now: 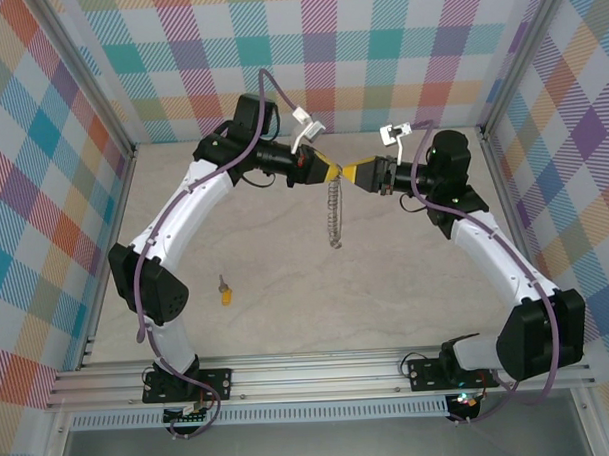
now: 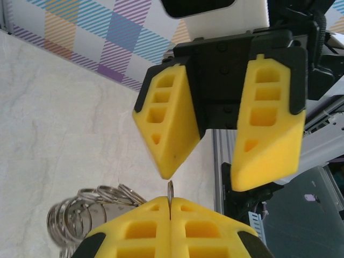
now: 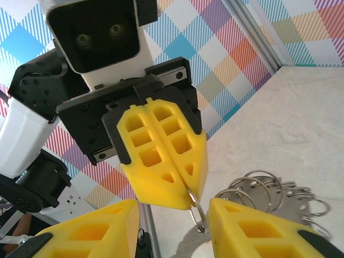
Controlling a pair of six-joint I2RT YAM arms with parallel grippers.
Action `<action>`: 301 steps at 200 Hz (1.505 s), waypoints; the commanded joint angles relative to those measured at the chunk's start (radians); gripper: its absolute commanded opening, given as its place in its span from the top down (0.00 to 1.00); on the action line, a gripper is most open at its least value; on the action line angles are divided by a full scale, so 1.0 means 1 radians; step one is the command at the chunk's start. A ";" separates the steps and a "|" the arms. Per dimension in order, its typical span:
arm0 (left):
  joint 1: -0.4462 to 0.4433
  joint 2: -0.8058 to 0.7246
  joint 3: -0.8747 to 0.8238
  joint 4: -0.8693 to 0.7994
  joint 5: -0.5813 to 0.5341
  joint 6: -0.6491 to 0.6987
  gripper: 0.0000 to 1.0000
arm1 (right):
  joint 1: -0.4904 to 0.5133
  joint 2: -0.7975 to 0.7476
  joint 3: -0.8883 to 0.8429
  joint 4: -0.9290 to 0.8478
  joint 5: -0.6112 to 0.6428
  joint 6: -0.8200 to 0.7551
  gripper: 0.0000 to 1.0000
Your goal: Put the keys on the keyring
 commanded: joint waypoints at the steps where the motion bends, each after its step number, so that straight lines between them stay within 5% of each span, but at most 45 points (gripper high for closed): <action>1: -0.007 0.002 0.047 -0.014 0.059 0.016 1.00 | 0.003 0.009 0.036 -0.011 -0.008 -0.041 0.60; 127: -0.008 0.028 0.069 -0.033 0.081 0.020 1.00 | 0.023 0.028 0.052 0.007 -0.047 -0.037 0.83; 159: -0.009 0.036 0.081 -0.039 0.082 0.018 1.00 | 0.028 0.034 0.056 0.002 -0.045 -0.046 1.00; 176: -0.008 0.036 0.081 -0.024 0.072 -0.001 1.00 | 0.027 0.037 0.049 0.007 -0.035 -0.051 1.00; 213: 0.000 0.012 0.055 0.060 -0.024 -0.093 0.70 | 0.026 0.019 0.003 0.042 0.054 -0.072 1.00; 243: 0.038 -0.036 -0.027 0.221 -0.127 -0.272 0.57 | 0.022 0.012 -0.036 0.128 0.089 -0.039 1.00; 301: 0.057 -0.107 -0.196 0.504 -0.120 -0.510 0.54 | 0.021 -0.012 -0.136 0.440 0.146 0.060 1.00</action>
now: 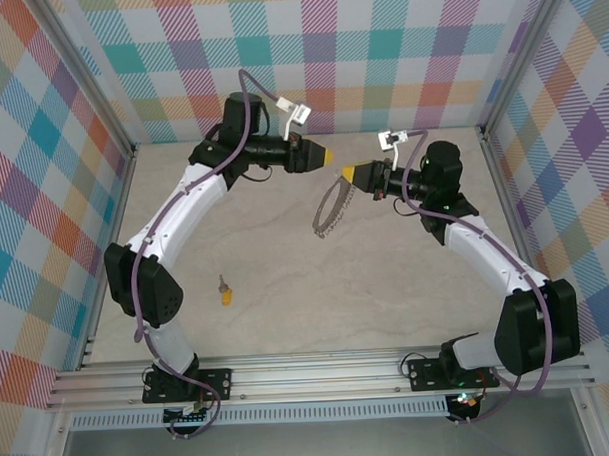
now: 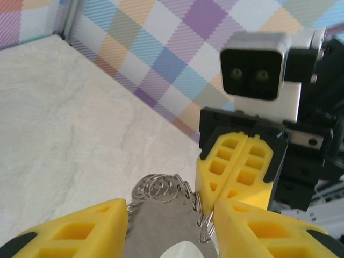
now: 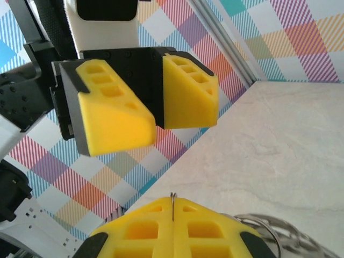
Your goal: Put the keys on the keyring
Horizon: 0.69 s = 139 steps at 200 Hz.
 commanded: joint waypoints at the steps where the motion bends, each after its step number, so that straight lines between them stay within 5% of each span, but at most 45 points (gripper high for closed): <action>1: 0.003 -0.066 -0.047 0.182 -0.004 -0.135 0.54 | 0.002 -0.038 -0.025 0.247 0.032 0.057 1.00; 139: -0.045 -0.084 -0.170 0.538 0.048 -0.376 0.66 | 0.005 0.033 -0.055 0.661 0.184 0.285 1.00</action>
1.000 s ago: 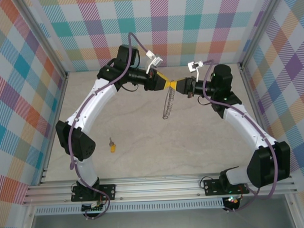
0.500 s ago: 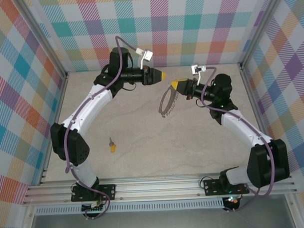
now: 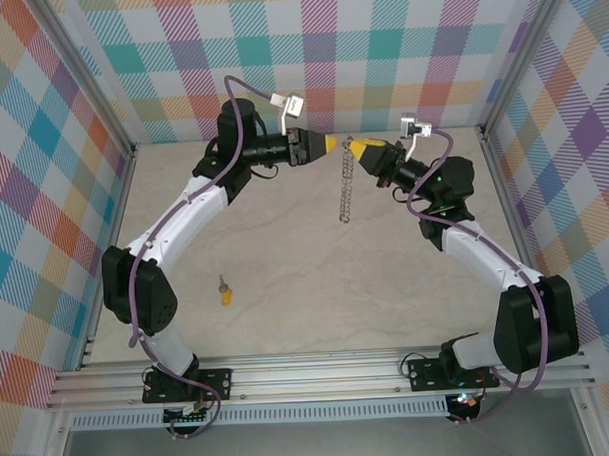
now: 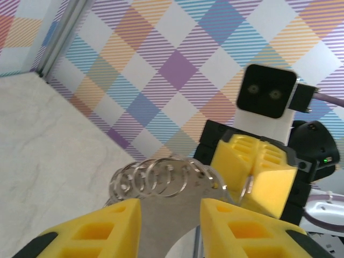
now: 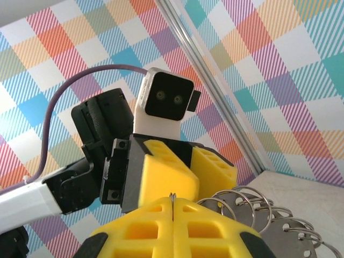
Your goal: Put the keys on the keyring
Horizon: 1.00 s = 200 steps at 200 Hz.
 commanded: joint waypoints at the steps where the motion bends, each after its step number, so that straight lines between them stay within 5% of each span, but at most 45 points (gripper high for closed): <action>1: -0.024 -0.032 0.000 0.093 0.031 -0.039 0.66 | 0.005 0.019 0.009 0.127 0.029 0.054 1.00; 200: -0.058 -0.062 -0.040 0.181 0.061 -0.059 0.63 | 0.004 0.040 0.003 0.153 0.037 0.083 1.00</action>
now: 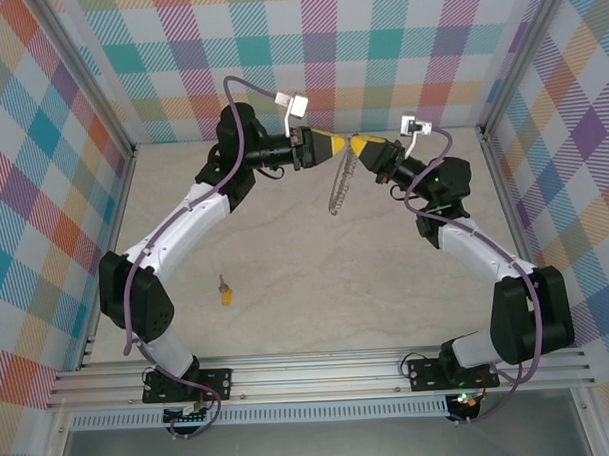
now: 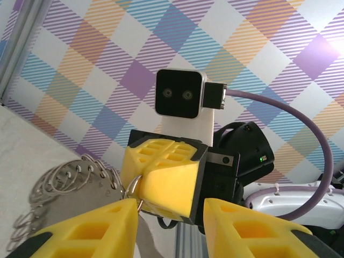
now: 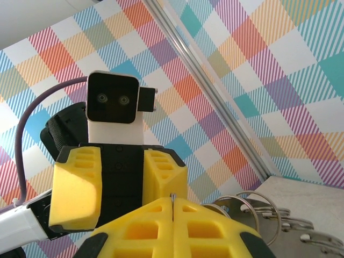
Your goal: Put the keys on the keyring
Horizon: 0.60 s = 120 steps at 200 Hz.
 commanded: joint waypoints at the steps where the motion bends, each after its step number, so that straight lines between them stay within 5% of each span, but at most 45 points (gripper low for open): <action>1: -0.013 -0.019 0.008 0.021 0.028 0.010 0.63 | 0.004 -0.003 0.003 0.080 0.008 0.012 1.00; 120: -0.024 -0.016 0.014 -0.047 -0.022 0.075 0.61 | 0.003 -0.003 -0.003 0.076 0.003 0.010 1.00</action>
